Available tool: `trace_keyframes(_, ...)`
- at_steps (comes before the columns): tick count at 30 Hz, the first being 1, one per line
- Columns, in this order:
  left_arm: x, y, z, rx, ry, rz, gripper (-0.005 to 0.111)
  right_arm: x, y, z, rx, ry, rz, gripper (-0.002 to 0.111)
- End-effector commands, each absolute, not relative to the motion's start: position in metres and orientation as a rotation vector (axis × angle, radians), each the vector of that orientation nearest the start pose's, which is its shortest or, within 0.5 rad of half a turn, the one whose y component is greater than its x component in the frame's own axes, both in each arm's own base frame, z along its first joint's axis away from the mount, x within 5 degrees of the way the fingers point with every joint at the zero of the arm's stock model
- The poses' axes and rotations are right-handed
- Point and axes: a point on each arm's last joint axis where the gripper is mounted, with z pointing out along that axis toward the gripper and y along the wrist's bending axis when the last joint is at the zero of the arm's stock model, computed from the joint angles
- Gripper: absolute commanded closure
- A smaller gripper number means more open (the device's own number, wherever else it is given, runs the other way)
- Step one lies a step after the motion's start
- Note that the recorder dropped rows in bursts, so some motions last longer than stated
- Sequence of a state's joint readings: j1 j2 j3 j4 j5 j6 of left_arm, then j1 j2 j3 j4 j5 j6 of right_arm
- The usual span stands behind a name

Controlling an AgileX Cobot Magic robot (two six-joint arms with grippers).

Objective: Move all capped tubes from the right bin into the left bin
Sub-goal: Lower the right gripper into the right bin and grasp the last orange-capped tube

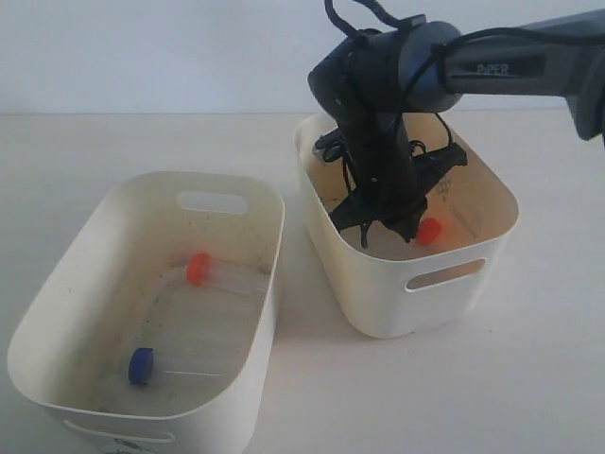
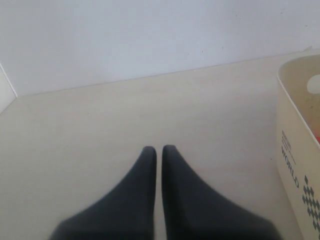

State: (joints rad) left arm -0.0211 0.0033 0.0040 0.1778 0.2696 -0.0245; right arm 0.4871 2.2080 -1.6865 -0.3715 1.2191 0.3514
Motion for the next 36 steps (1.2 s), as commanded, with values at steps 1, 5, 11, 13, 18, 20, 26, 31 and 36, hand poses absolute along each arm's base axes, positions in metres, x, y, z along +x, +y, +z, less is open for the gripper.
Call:
trace_keyframes(1, 0.055, 0.003, 0.190, 0.101, 1.740, 0.124, 0.102, 0.394, 0.175, 0.156, -0.438, 3.008, -0.524, 0.088)
trace_keyframes(5, 0.055, 0.003, 0.190, 0.101, 1.740, 0.124, 0.102, 0.394, 0.175, 0.156, -0.439, 3.006, -0.528, 0.046)
trace_keyframes(11, 0.055, 0.003, 0.190, 0.101, 1.740, 0.124, 0.102, 0.394, 0.175, 0.156, -0.439, 3.006, -0.528, 0.015)
trace_keyframes(13, 0.055, 0.003, 0.190, 0.101, 1.740, 0.124, 0.102, 0.394, 0.175, 0.156, -0.439, 3.006, -0.528, 0.015)
trace_keyframes(18, 0.055, 0.003, 0.190, 0.101, 1.740, 0.124, 0.102, 0.395, 0.174, 0.156, -0.444, 3.000, -0.539, 0.015)
trace_keyframes(20, 0.055, 0.003, 0.190, 0.101, 1.740, 0.124, 0.102, 0.396, 0.175, 0.156, -0.448, 2.985, -0.527, 0.015)
trace_keyframes(26, 0.055, 0.003, 0.190, 0.101, 1.740, 0.124, 0.102, 0.401, 0.178, 0.156, -0.458, 2.939, -0.485, 0.015)
trace_keyframes(31, 0.055, 0.003, 0.190, 0.101, 1.740, 0.124, 0.102, 0.403, 0.177, 0.154, -0.469, 2.914, -0.488, 0.015)
trace_keyframes(36, 0.055, 0.003, 0.190, 0.101, 1.740, 0.124, 0.102, 0.405, 0.176, 0.138, -0.495, 2.932, -0.532, 0.015)
